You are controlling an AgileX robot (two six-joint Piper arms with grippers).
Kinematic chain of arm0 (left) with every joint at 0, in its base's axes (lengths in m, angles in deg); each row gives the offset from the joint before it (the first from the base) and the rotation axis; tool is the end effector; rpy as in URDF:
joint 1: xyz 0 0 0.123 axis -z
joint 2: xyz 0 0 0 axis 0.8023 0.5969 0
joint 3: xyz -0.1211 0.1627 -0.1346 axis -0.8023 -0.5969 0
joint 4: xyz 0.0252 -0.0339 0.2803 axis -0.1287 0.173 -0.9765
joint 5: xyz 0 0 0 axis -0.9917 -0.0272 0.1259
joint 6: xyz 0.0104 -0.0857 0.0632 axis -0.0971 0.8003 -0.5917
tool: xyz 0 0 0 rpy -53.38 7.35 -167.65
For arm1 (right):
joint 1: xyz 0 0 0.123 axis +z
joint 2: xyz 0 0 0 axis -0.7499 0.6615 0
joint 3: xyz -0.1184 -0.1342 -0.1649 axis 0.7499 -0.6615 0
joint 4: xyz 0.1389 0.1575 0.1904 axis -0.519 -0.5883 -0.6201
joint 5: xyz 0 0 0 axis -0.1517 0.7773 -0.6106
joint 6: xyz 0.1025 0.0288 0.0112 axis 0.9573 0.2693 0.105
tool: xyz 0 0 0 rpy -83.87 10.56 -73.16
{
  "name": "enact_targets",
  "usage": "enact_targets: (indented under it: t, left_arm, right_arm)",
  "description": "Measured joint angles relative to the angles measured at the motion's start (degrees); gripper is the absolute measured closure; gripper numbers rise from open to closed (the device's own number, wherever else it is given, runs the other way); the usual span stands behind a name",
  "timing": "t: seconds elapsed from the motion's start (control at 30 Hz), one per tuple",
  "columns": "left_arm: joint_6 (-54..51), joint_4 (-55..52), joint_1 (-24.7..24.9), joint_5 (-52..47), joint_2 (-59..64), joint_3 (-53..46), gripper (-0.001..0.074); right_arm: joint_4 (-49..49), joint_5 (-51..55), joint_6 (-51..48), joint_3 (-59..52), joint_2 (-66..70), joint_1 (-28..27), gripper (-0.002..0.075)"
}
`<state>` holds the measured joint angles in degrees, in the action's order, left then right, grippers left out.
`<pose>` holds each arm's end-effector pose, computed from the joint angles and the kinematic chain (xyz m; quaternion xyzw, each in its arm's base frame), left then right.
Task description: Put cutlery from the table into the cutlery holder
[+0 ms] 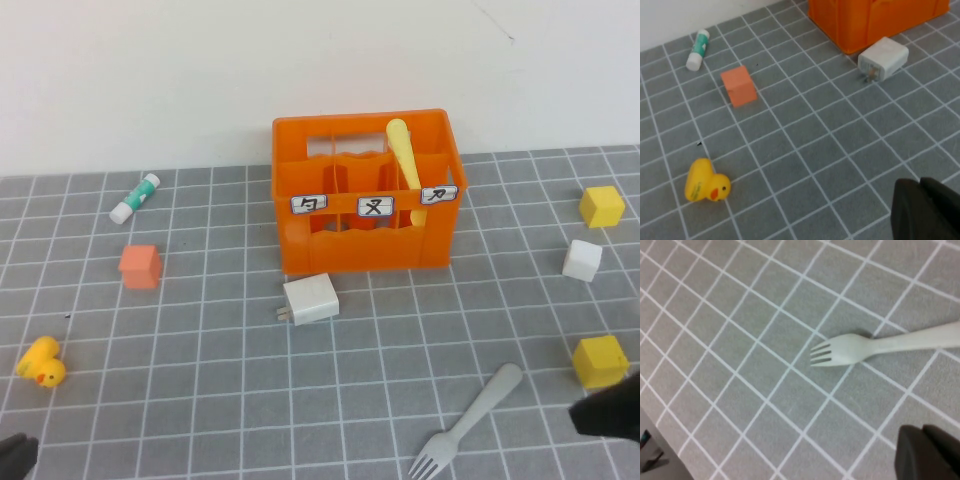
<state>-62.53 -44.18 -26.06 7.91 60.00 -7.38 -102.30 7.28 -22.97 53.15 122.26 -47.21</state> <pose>0.1407 -0.0624 0.2553 0.1588 0.8271 -0.1033 0.5291 0.2381 0.0708 0.1548 -0.2820 0.8891 0.2694 0.2394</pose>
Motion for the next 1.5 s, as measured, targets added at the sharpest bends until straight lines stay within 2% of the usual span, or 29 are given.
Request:
enact_targets:
  t: [0.1,0.2,0.33,0.47,0.6,1.17,1.5]
  left_arm:
    - [2.34,-0.10,0.00,2.57,-3.53,-2.85,0.0735]
    - [3.28,0.42,0.00,4.97,-5.93,-4.32,0.0735]
    - [3.39,0.60,0.00,5.70,-6.85,-4.59,0.0735]
    - [3.39,0.69,0.00,5.30,-7.52,-4.72,0.0735]
    - [3.77,0.24,0.00,5.20,-8.92,-4.72,0.0735]
    - [4.53,-0.55,0.00,5.30,-9.92,-4.72,0.0735]
    - [4.53,-0.55,0.00,5.63,-9.92,-4.81,0.0735]
  right_arm:
    - [0.77,-0.37,1.37,4.07,6.87,3.01,0.0729]
    - [3.57,-3.46,5.68,8.11,11.59,8.28,0.0729]
    - [16.11,-6.34,18.84,14.23,17.35,14.71,0.0729]
    - [29.77,-6.34,29.87,19.07,22.66,17.77,0.0729]
    - [34.94,-8.03,34.54,20.77,25.52,18.28,0.0729]
    - [35.62,-14.71,36.82,21.70,31.81,18.33,0.0729]
    - [32.70,-19.45,36.82,26.98,35.84,18.33,0.0729]
